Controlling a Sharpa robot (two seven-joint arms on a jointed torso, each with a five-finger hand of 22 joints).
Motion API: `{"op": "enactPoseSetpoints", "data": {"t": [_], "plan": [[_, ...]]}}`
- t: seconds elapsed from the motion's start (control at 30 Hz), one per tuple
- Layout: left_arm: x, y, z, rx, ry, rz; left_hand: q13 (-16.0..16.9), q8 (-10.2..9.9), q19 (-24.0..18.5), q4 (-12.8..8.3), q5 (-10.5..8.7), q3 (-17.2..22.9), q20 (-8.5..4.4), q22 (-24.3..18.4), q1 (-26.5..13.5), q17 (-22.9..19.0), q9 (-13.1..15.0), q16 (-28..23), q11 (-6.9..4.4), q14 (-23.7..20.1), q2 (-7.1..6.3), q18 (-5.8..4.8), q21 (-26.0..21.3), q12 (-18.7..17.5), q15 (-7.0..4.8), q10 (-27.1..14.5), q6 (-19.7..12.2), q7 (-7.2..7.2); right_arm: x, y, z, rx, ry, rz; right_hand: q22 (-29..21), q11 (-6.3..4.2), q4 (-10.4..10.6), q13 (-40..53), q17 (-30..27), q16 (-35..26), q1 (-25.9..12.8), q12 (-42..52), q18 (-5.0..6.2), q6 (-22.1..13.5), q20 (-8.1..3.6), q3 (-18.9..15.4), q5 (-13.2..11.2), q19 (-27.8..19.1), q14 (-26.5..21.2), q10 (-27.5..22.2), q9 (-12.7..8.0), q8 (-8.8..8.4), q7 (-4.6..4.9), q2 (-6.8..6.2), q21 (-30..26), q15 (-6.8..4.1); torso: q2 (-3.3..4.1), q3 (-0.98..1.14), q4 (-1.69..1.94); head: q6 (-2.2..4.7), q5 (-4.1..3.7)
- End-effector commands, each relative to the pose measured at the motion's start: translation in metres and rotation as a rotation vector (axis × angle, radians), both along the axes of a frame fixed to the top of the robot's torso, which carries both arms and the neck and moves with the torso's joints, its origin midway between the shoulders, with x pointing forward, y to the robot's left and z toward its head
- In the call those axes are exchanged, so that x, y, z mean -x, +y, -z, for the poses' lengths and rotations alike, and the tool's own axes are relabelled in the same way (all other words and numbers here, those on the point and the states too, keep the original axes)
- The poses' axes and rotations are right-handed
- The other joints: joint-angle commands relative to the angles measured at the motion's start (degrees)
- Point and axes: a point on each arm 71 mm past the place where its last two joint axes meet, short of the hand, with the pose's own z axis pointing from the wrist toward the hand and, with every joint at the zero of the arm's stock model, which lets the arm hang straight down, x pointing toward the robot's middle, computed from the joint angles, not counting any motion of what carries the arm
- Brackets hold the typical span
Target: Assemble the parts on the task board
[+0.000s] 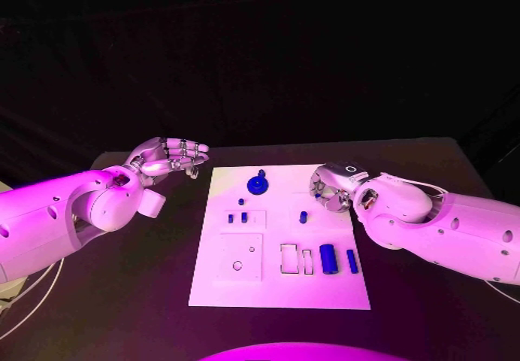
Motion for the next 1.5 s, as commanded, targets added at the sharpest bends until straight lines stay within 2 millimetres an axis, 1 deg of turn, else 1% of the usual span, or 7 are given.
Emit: {"op": "enactPoseSetpoints", "data": {"t": [0.03,0.43,0.63,0.87,1.17,1.3,1.5], "plan": [[0.000,-0.001,-0.002,0.006,-0.012,0.006,-0.05,-0.27,0.03,-0.26,0.23,-0.01,-0.07,0.09,0.13,-0.05,-0.04,-0.20,0.02,0.34,0.34,0.79,0.27,0.37,0.21,-0.25,-0.20,0.24,0.001,0.001,-0.005,-0.059,0.005,-0.015,12.91,-3.03,-0.21,0.44,-0.09,0.14,-0.35,0.28,-0.97,0.45,-0.40,0.07,0.07,3.91,2.46,3.32,0.07,0.20,0.14,0.18,0.08,-0.20,0.01,0.01,0.01,0.04,0.01],[-0.001,0.000,-0.002,0.006,-0.013,0.003,-0.07,-0.38,-0.02,-0.28,0.24,-0.02,-0.03,0.12,-0.01,-0.10,-0.11,-0.23,0.06,0.37,0.36,0.79,0.29,0.40,0.26,-0.30,-0.39,0.30,0.009,0.006,-0.025,-0.142,-0.016,-0.058,12.89,-3.02,-0.27,0.45,-0.09,0.17,-0.44,0.23,-0.96,0.45,-0.40,0.10,0.07,3.88,2.45,3.30,0.08,0.19,0.15,0.16,0.02,-0.20,-0.02,0.00,0.02,0.06,-0.01],[-0.001,-0.002,-0.002,0.009,-0.014,0.006,-0.07,-0.38,-0.02,-0.28,0.24,-0.02,-0.03,0.12,-0.01,-0.10,-0.11,-0.23,0.06,0.37,0.36,0.79,0.29,0.40,0.26,-0.30,-0.39,0.30,0.024,0.022,-0.035,-0.276,-0.052,-0.140,12.85,-3.01,-0.32,0.46,-0.11,0.17,-0.48,0.19,-0.94,0.43,-0.40,0.14,0.07,3.84,2.44,3.27,0.08,0.16,0.16,0.17,-0.09,-0.20,-0.01,-0.06,0.04,0.05,0.56],[-0.001,-0.006,-0.002,0.017,-0.016,0.009,-0.07,-0.38,-0.02,-0.28,0.24,-0.02,-0.03,0.12,-0.01,-0.10,-0.11,-0.23,0.06,0.37,0.36,0.79,0.29,0.40,0.26,-0.30,-0.39,0.30,0.045,0.046,-0.031,-0.381,-0.048,-0.223,12.82,-3.00,-0.41,0.46,-0.23,0.10,-0.50,0.13,-0.92,0.39,-0.40,0.19,0.08,3.80,2.41,3.23,0.07,0.12,0.18,0.18,-0.19,-0.19,-0.07,-0.13,0.06,-0.43,2.32],[-0.003,-0.015,-0.001,0.027,-0.016,0.014,-0.08,-0.43,-0.07,-0.31,0.25,-0.01,0.00,0.15,-0.11,-0.14,-0.15,-0.23,0.07,0.42,0.42,0.79,0.31,0.46,0.28,-0.29,-0.48,0.31,0.061,0.081,-0.002,-0.377,0.015,-0.300,12.64,-2.95,-0.51,0.47,-0.46,-0.06,-0.56,0.03,-0.82,0.32,-0.39,0.27,0.08,3.62,2.35,3.15,0.07,0.05,0.24,0.23,-0.65,-0.17,-0.01,-0.18,0.13,-1.93,5.58],[-0.004,-0.020,-0.001,0.030,-0.016,0.017,-0.08,-0.43,-0.07,-0.31,0.25,-0.01,0.00,0.15,-0.11,-0.14,-0.15,-0.23,0.07,0.42,0.42,0.79,0.31,0.46,0.28,-0.29,-0.48,0.31,0.066,0.095,0.013,-0.342,0.040,-0.326,12.60,-2.93,-0.56,0.48,-0.48,-0.06,-0.59,-0.01,-0.79,0.30,-0.39,0.31,0.08,3.57,2.34,3.12,0.06,0.03,0.26,0.25,-0.77,-0.16,0.04,-0.22,0.06,-2.37,6.52],[-0.005,-0.028,-0.001,0.035,-0.017,0.022,-0.07,-0.41,-0.11,-0.32,0.25,-0.02,0.02,0.16,-0.18,-0.17,-0.15,-0.23,0.05,0.44,0.47,0.79,0.31,0.55,0.29,-0.20,-0.44,0.30,0.071,0.109,0.030,-0.276,0.079,-0.349,12.61,-2.92,-0.59,0.48,-0.52,-0.08,-0.61,-0.03,-0.80,0.28,-0.38,0.33,0.08,3.58,2.32,3.11,0.06,0.01,0.27,0.26,-0.75,-0.15,0.04,-0.26,0.20,-3.20,7.55]]}}
